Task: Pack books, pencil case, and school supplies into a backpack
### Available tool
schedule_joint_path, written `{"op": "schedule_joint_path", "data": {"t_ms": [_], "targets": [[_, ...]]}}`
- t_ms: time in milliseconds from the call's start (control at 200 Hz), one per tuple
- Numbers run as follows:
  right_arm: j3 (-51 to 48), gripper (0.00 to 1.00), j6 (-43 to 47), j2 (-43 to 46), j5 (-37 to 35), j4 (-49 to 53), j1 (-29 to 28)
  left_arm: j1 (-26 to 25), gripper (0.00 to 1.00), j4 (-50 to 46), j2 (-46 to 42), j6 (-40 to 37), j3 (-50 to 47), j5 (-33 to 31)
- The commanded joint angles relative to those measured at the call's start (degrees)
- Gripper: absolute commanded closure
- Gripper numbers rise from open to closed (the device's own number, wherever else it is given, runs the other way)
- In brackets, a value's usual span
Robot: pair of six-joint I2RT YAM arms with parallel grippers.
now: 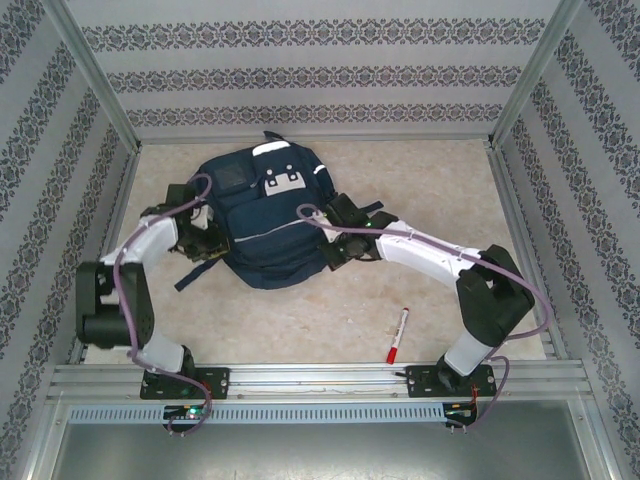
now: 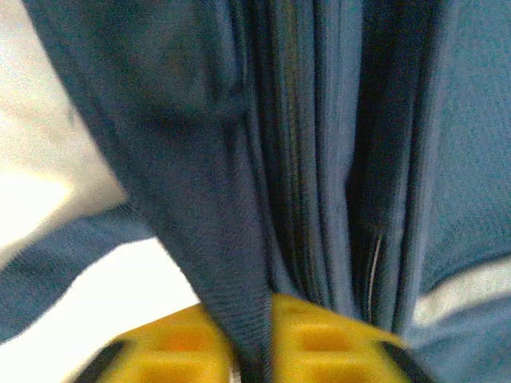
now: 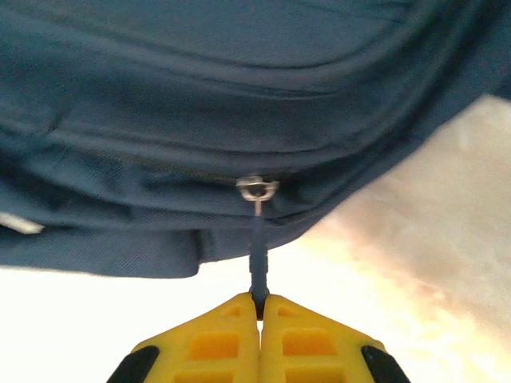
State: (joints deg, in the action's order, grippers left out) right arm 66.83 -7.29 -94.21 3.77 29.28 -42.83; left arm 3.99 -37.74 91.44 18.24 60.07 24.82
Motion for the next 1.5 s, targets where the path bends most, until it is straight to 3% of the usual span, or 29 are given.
{"op": "schedule_joint_path", "data": {"t_ms": [0,150,230,315,425,470,615,690,749,829,934,1034,1164,1279,1419,1494], "targets": [[-0.6,1.0,-0.6,3.4,1.2,-1.8,-5.4,2.7,0.55,-4.3,4.6,-1.3,9.1,-0.5],[1.5,1.0,-5.4,2.2,3.8,-6.1,-9.7,2.7,0.43,-9.0,0.6,2.8,12.6,-3.8],[1.8,1.0,-7.9,1.0,6.2,-10.2,-10.2,2.4,0.4,-17.4,-4.8,7.0,12.3,-8.7],[3.3,1.0,-9.0,-0.7,7.8,-11.1,-10.3,0.2,0.39,-20.7,-11.8,8.8,8.6,-7.3],[3.3,1.0,-8.3,-0.4,8.3,-11.2,-10.2,-6.7,0.38,-16.9,-20.7,8.5,3.1,-3.1],[2.5,1.0,-7.1,0.1,8.1,-11.1,-10.2,-10.6,0.31,-13.5,-24.0,7.3,1.3,-2.8],[-1.4,1.0,-5.0,0.9,9.1,-8.6,-8.7,-20.8,0.33,2.2,-31.2,-9.9,-7.6,0.3],[-3.6,1.0,-7.2,0.8,12.0,-8.9,-7.6,-20.9,0.33,5.7,-30.8,-14.3,-9.4,-0.8],[-3.5,0.8,-10.6,-0.1,11.0,-8.6,-7.3,-20.7,0.32,6.4,-28.8,-15.6,-9.5,-4.3],[-0.9,0.62,-16.8,-2.1,9.9,-7.9,-7.4,-18.9,0.35,6.3,-24.5,-8.7,-7.8,-10.1],[2.5,0.6,-25.0,-5.3,7.3,-8.3,-8.0,-11.7,0.36,1.3,-17.7,2.2,-2.8,-5.5],[7.2,0.58,-26.1,-9.4,3.7,-6.6,-9.6,-7.4,0.31,-4.9,-12.8,8.9,-0.3,-2.3],[16.3,0.54,-27.2,-14.9,-4.6,5.0,-12.1,-7.4,0.32,-5.9,-11.8,12.5,-2.9,-0.8],[20.9,0.5,-29.0,-18.6,-9.8,12.1,-13.3,-7.4,0.34,-0.6,-14.7,18.6,-8.8,-0.4],[27.3,0.47,-28.5,-24.2,-9.6,18.1,-14.1,-7.4,0.36,3.5,-15.4,21.4,-12.0,-1.4],[31.7,0.46,-27.6,-26.8,-13.0,23.1,-15.7,-7.3,0.35,3.4,-13.9,21.3,-12.1,-1.8]]}}
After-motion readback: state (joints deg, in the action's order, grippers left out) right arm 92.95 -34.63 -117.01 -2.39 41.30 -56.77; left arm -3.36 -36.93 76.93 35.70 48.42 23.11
